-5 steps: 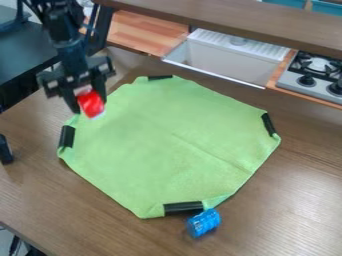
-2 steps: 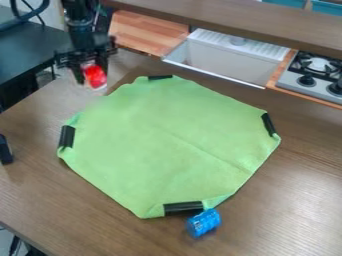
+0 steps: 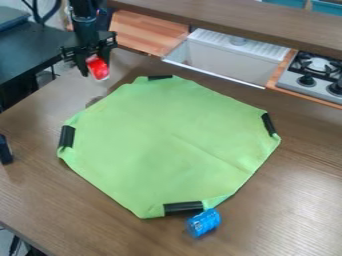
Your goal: The red thing moved from cloth to table
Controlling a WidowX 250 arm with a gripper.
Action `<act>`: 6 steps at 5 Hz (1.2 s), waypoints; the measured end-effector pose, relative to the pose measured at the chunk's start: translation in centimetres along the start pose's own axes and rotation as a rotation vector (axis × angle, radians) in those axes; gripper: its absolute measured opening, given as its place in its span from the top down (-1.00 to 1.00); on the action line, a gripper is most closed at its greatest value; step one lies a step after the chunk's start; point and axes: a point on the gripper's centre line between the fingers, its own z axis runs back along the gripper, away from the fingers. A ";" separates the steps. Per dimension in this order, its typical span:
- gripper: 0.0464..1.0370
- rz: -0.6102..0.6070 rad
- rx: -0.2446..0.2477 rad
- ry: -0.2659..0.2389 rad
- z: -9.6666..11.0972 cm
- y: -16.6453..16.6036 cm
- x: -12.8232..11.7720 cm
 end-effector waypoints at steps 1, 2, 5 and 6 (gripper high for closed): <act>-0.05 0.029 0.024 -0.004 -1.4 -0.4 0.9; -0.05 0.036 0.044 -0.017 -2.1 -0.2 1.2; -0.93 0.057 0.023 -0.006 -2.5 -0.4 0.8; -0.93 0.074 -0.019 0.001 -0.9 -1.0 0.9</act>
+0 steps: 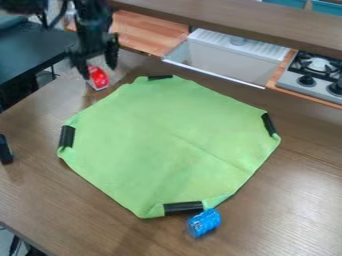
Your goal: The red thing moved from cloth to table
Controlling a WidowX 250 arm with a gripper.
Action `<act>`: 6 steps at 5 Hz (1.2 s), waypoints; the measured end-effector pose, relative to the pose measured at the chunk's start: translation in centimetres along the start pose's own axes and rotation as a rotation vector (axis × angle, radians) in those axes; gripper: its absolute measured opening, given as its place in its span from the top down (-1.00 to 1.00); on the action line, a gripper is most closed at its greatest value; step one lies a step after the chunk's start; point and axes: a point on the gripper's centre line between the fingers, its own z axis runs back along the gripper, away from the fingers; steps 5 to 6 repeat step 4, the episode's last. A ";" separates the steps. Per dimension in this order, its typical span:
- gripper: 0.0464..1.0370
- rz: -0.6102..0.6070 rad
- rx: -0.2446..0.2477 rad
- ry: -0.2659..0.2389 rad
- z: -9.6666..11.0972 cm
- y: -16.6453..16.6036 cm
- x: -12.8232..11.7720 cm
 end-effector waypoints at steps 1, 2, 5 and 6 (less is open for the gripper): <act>-0.93 0.023 -0.078 -0.007 3.4 -0.2 0.3; -0.93 0.057 -0.160 -0.012 7.0 0.8 0.6; -0.93 0.080 -0.299 -0.030 13.7 3.2 0.1; -0.93 0.080 -0.299 -0.030 13.7 3.2 0.1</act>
